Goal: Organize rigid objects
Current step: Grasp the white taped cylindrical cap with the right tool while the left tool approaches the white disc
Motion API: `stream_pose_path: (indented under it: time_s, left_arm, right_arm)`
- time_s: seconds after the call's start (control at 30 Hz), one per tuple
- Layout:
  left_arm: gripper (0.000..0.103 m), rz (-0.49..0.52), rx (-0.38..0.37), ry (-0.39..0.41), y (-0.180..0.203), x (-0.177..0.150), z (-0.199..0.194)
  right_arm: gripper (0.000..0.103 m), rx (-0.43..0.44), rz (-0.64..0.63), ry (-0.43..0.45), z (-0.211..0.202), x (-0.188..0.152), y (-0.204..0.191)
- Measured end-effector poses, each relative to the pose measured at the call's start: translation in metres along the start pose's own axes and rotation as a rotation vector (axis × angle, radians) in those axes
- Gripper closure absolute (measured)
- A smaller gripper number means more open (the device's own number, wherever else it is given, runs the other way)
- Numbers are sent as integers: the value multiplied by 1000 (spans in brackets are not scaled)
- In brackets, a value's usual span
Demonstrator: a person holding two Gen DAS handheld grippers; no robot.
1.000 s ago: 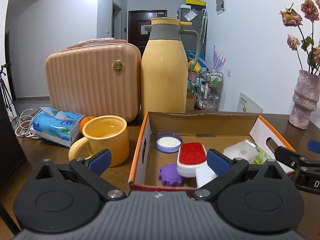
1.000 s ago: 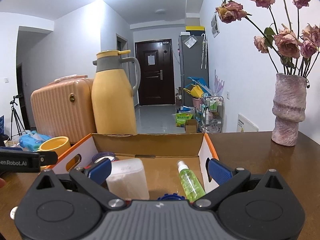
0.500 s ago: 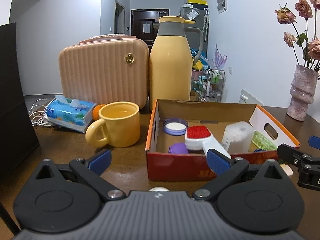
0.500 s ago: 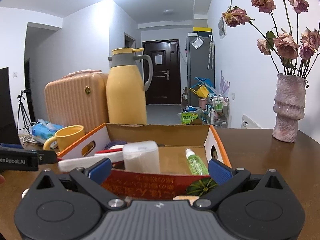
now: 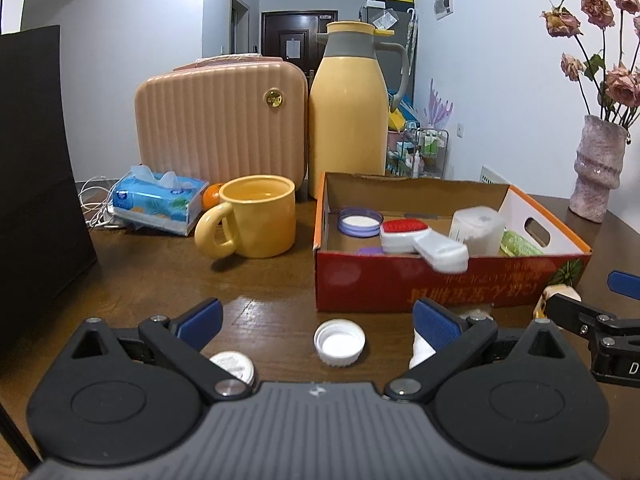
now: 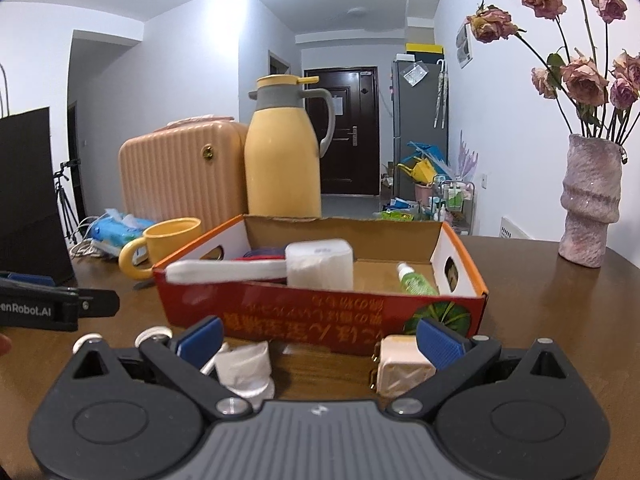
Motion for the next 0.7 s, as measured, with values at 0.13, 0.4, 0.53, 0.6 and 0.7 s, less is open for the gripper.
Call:
stream_pose_path:
  time_s: [0.13, 0.4, 0.53, 0.6, 0.7]
  left_arm:
    - [0, 5, -1, -12, -2, -7, -4]
    - [0, 3, -7, -20, -4, -9, -3]
    - [0, -2, -6, -44, -10, -10, -1]
    - [0, -5, 1, -53, -14, -11, 0]
    - [0, -8, 7, -63, -22, -12, 1]
  right_arm:
    - [0, 6, -13, -9, -4, -6, -5]
    - [0, 8, -26, -23, -3, -9, -11]
    - [0, 24, -45, -64, 7, -10, -18]
    - [0, 31, -59, -90, 15, -11, -23]
    - [2, 37, -80, -123, 27, -12, -32]
Point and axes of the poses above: each gripper's, at about its wrist camera, not at the fingertips, and z roughly the way its jaws point, y to its right, x to its top, the point moved 3 cm from there along z, roughly the way its jaws point, and after that the axes turned 10 degrees about -x, right-handed, at the moved point
